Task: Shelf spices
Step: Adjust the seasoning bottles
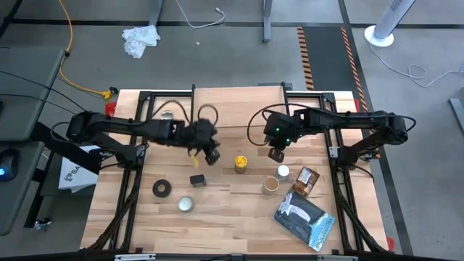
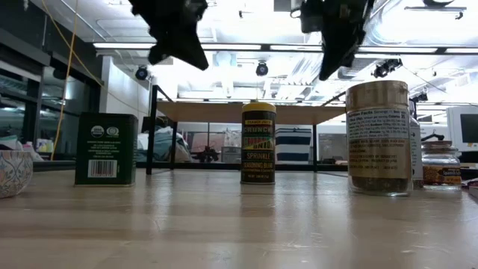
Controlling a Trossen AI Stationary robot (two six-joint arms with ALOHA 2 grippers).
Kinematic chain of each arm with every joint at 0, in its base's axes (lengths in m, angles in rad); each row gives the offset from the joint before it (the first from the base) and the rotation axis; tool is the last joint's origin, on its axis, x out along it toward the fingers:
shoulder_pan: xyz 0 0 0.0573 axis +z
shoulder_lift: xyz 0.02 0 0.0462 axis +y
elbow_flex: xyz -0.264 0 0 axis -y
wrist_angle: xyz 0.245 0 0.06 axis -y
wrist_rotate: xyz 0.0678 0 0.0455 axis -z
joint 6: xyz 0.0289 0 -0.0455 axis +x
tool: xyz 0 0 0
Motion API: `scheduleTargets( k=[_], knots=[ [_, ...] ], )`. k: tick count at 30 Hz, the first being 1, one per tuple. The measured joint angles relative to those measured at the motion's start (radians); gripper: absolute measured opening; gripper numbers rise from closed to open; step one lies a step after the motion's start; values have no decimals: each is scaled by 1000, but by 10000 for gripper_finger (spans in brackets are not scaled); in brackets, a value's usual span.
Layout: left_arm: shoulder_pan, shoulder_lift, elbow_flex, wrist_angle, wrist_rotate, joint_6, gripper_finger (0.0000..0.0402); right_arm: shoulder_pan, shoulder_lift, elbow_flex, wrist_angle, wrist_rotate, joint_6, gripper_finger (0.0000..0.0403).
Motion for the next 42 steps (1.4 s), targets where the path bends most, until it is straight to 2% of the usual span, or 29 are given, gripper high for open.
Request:
scheduleTargets(
  k=[4,8,11,15,19,25,30,36,42],
  knots=[
    [-114,-1,0,-62,-75,-136,0,17,17,0,87,-68,-87,0],
    [-220,-6,0,-149,-104,-267,0,37,64,0,141,-113,-89,0],
    [-280,-5,0,-275,-138,-362,0,67,109,0,147,-102,-54,0],
    [-324,-8,0,-449,-188,-466,0,104,185,0,185,-34,20,0],
    [-338,-20,0,-548,-190,-491,0,110,267,0,246,-5,120,0],
    [-367,-61,0,-588,-208,-463,0,114,351,0,283,-6,251,0],
    [-404,-113,0,-682,-266,-484,0,134,367,0,354,51,332,0],
    [-455,-183,0,-830,-325,-575,0,144,375,0,503,32,414,0],
    [-497,-257,0,-910,-371,-693,0,146,375,0,627,2,460,0]
  ],
)
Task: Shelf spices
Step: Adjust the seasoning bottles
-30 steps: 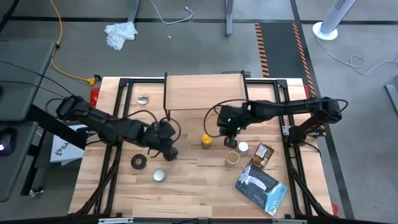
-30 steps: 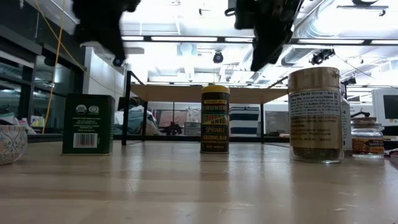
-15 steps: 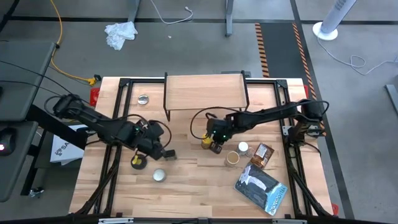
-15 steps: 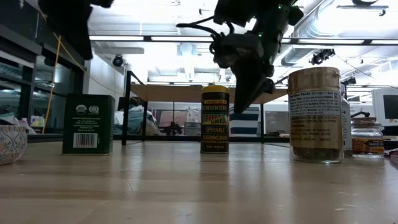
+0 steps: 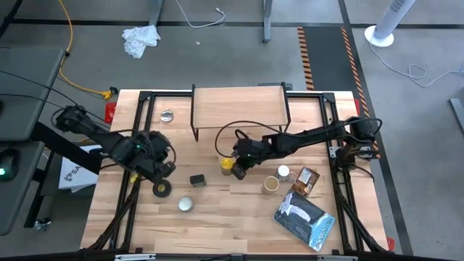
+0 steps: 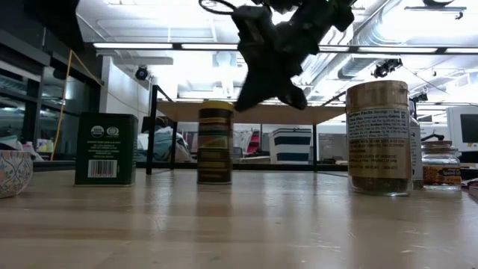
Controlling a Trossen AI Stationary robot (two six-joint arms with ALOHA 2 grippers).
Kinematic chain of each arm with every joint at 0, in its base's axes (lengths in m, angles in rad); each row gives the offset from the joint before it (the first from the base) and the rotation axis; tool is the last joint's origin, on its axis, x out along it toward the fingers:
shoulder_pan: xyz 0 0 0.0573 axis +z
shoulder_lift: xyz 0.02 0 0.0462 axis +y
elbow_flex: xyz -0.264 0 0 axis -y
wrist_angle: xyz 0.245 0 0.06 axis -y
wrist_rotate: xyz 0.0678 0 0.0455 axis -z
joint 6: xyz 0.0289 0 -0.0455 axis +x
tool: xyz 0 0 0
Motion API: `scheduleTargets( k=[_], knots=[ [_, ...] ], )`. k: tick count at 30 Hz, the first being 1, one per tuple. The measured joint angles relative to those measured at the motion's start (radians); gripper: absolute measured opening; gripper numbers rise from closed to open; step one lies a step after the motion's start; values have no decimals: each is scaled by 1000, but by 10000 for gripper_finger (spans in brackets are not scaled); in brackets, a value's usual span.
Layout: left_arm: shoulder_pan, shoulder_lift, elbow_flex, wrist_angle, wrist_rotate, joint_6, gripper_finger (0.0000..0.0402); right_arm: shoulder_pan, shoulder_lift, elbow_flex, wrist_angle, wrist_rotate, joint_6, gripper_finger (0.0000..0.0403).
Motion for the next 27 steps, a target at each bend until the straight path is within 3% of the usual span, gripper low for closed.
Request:
scheduleTargets(
  k=[5,9,11,16,22,27],
  knots=[
    [-28,-33,0,-25,-31,-54,0,0,0,0,128,-28,3,0],
    [-42,-36,0,-33,-34,-62,0,-6,-18,4,111,-57,-17,0],
    [-44,-36,0,-33,-32,-62,0,-8,-60,21,27,-72,-53,0],
    [-44,-36,0,-32,-65,-72,0,38,-227,47,-369,-55,-88,0],
    [-33,-36,0,-29,-111,-107,0,237,-356,47,-778,80,162,0],
    [-32,-36,0,-20,-128,-106,0,353,-338,45,-845,170,339,0]
  ],
)
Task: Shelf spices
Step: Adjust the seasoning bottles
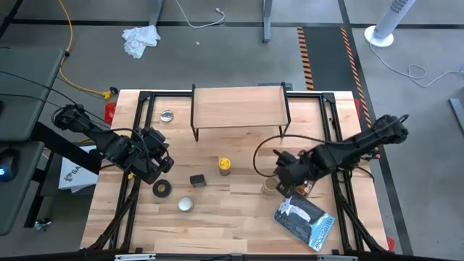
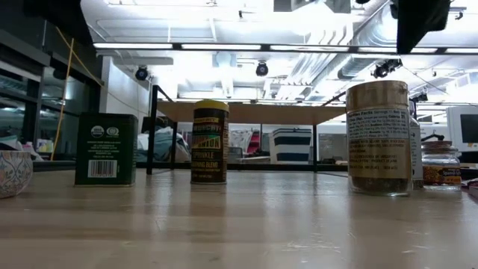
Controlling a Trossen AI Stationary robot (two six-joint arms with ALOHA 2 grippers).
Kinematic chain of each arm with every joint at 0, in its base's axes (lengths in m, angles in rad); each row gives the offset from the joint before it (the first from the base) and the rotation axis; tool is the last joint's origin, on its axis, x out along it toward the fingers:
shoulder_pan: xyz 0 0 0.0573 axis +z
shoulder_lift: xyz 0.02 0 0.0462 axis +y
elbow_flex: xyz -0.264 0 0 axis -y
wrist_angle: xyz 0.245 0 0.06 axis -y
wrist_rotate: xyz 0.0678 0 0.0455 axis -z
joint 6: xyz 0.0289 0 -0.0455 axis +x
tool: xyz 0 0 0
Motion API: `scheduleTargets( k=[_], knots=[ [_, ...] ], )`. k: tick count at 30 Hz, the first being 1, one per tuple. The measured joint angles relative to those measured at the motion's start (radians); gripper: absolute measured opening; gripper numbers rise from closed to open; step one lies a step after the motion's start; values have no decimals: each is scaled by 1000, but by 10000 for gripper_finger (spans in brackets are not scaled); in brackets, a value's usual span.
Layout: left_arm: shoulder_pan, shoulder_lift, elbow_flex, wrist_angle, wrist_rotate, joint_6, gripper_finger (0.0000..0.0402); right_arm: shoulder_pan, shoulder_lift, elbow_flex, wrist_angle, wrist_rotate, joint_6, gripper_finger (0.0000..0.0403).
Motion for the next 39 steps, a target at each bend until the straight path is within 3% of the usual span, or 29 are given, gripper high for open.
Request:
scheduleTargets(
  k=[9,14,21,29,33,39],
  knots=[
    [0,0,0,5,24,-7,0,15,88,-122,69,-32,132,0],
    [0,0,0,5,39,-8,0,15,85,-148,200,-30,133,0],
    [0,0,0,7,48,-9,0,-28,124,-171,463,-15,105,0],
    [0,0,0,15,51,-8,0,-137,208,-168,893,-104,-118,0],
    [0,0,0,15,57,-9,0,-158,154,-140,775,-142,-210,0],
    [0,0,0,15,60,-8,0,-118,0,-134,332,-49,-118,0]
  ],
)
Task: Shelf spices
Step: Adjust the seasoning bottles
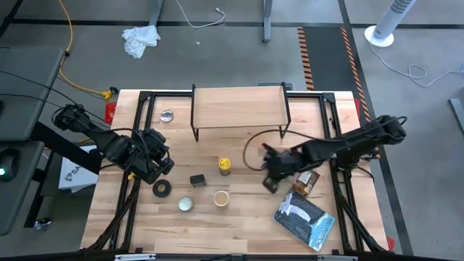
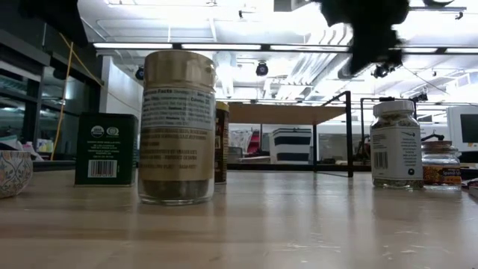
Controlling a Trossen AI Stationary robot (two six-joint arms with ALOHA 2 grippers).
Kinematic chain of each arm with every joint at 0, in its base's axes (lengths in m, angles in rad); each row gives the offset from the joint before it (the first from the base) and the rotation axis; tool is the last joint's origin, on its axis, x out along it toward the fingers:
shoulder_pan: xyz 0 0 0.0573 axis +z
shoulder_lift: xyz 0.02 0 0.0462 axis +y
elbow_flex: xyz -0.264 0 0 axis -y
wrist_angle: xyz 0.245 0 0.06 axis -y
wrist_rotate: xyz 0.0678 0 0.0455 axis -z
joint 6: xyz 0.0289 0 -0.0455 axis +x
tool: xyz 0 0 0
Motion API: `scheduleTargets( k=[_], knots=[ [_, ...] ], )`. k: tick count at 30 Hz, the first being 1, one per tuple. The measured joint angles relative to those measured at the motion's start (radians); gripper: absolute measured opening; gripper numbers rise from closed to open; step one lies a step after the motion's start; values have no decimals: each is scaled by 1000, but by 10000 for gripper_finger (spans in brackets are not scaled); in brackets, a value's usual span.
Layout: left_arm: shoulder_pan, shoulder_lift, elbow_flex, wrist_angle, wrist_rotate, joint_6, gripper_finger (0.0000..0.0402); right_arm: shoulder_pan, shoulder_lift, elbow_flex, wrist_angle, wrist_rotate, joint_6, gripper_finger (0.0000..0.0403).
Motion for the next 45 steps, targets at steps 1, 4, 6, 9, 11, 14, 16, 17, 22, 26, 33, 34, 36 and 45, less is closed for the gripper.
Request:
scheduleTargets(
  k=[1,4,6,9,11,14,16,17,22,26,33,34,36,45],
  knots=[
    [0,0,0,-1,-3,0,0,9,-20,-4,-69,21,41,0],
    [0,0,0,0,-9,0,0,29,-67,-31,-252,65,186,0],
    [0,0,0,0,-15,1,0,38,-87,-67,-296,87,264,0],
    [0,0,0,-1,-15,0,0,41,-105,-140,-265,77,343,0],
    [0,0,0,0,-14,0,0,42,-102,-194,-209,55,375,0],
    [0,0,0,0,-1,0,0,42,-103,-274,-48,46,421,0],
    [0,0,0,0,9,0,0,41,-103,-312,58,46,457,0],
    [0,0,0,0,12,0,0,41,-103,-328,108,51,473,0],
    [0,0,0,1,20,0,0,25,-98,-385,339,131,520,0],
    [0,0,0,4,20,0,0,-16,-36,-388,565,160,471,0],
    [0,0,0,5,20,1,0,-54,-4,-338,740,57,269,0],
    [0,0,0,5,19,1,0,-55,-12,-321,694,63,254,0],
    [0,0,0,11,9,1,0,-60,-19,-286,614,74,236,0],
    [0,19,-34,217,-125,9,0,-66,42,-229,518,64,221,0]
  ],
)
